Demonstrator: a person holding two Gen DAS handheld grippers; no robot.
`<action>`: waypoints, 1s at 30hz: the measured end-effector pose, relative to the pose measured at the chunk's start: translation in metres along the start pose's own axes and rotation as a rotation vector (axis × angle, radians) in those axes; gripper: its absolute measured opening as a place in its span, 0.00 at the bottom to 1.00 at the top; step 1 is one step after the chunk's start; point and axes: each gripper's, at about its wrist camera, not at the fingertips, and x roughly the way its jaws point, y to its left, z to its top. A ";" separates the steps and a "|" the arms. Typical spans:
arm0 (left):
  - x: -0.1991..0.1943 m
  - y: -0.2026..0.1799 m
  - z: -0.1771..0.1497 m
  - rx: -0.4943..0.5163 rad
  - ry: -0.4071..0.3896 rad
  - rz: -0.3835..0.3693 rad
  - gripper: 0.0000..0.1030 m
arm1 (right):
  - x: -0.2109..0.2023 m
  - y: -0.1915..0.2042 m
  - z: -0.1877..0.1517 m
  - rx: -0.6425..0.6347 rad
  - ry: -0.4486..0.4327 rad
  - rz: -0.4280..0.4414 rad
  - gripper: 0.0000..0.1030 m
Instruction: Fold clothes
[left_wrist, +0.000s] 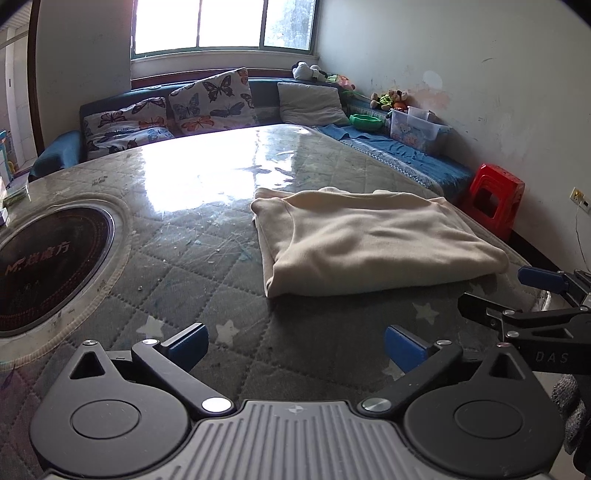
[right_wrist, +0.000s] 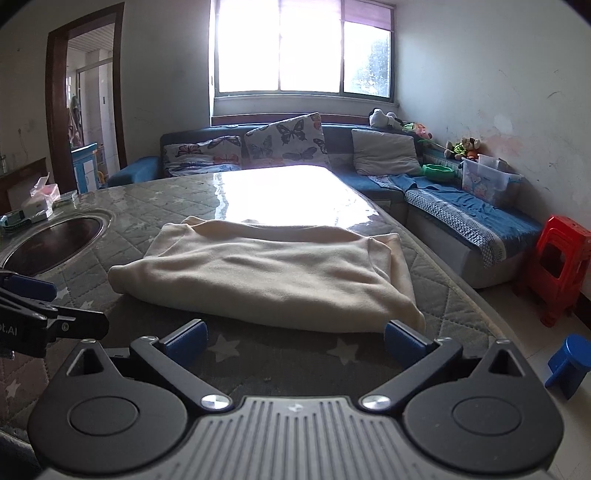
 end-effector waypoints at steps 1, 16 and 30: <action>-0.001 0.000 -0.001 0.001 0.001 0.001 1.00 | -0.001 0.001 0.000 -0.001 0.001 -0.002 1.00; -0.012 -0.001 -0.012 -0.029 0.002 0.005 1.00 | -0.009 0.007 -0.005 -0.004 0.012 -0.022 1.00; -0.022 -0.009 -0.018 -0.014 -0.009 0.003 1.00 | -0.020 0.012 -0.008 -0.008 -0.005 -0.005 1.00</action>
